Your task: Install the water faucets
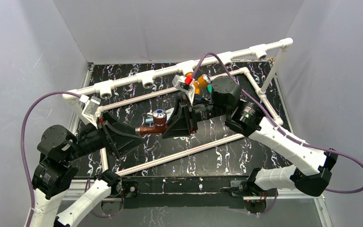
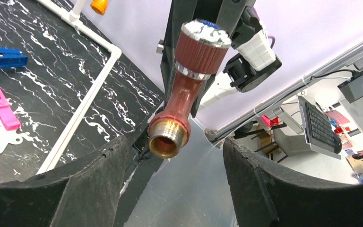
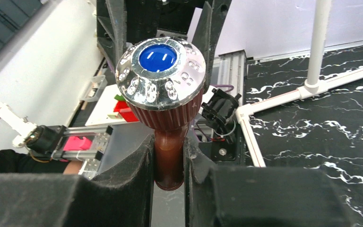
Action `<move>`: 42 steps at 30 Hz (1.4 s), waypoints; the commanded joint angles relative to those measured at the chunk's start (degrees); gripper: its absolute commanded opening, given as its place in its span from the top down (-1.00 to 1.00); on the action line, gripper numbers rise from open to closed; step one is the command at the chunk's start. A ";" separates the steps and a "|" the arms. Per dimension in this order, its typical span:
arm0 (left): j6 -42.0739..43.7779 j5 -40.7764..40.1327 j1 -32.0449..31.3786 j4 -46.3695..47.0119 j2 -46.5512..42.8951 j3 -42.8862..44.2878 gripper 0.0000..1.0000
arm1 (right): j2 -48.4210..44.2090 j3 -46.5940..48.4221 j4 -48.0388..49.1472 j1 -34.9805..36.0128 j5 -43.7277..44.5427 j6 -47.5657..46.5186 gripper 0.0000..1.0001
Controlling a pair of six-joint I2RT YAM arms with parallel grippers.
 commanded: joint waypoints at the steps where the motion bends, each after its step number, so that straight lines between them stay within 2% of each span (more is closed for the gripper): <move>1: -0.76 -1.80 -0.28 4.42 0.75 -0.15 -0.40 | 0.00 -0.07 4.19 0.14 -1.49 2.59 0.97; 21: -2.76 0.24 -0.28 8.88 3.13 -1.85 -0.21 | 1.17 -0.27 7.67 0.12 -0.82 4.70 0.97; 25: -3.66 0.76 -0.28 10.43 3.11 -2.43 -0.02 | 1.06 -0.59 7.11 0.14 -0.53 4.44 0.97; 27: -4.14 1.05 -0.28 11.08 3.05 -2.74 0.15 | 1.03 -0.82 7.06 0.08 -0.54 4.42 0.97; 32: -5.10 1.91 -0.28 12.35 2.93 -3.72 0.93 | 0.63 -1.48 7.32 0.11 -0.63 4.78 0.97; 33: -5.19 1.73 -0.28 12.25 2.92 -3.77 1.00 | 0.64 -1.54 7.23 0.14 -0.72 4.88 0.97; 37: -6.34 1.50 -0.28 13.19 2.88 -4.39 1.00 | 0.36 -2.25 6.95 0.11 -0.45 4.79 0.97; 38: -6.76 1.45 -0.28 13.44 2.84 -4.46 1.00 | 0.14 -2.54 7.16 0.14 -0.34 4.88 0.91; 42: -8.29 0.94 -0.28 14.73 2.39 -5.19 1.00 | -1.71 -4.61 9.37 0.13 1.73 5.40 0.36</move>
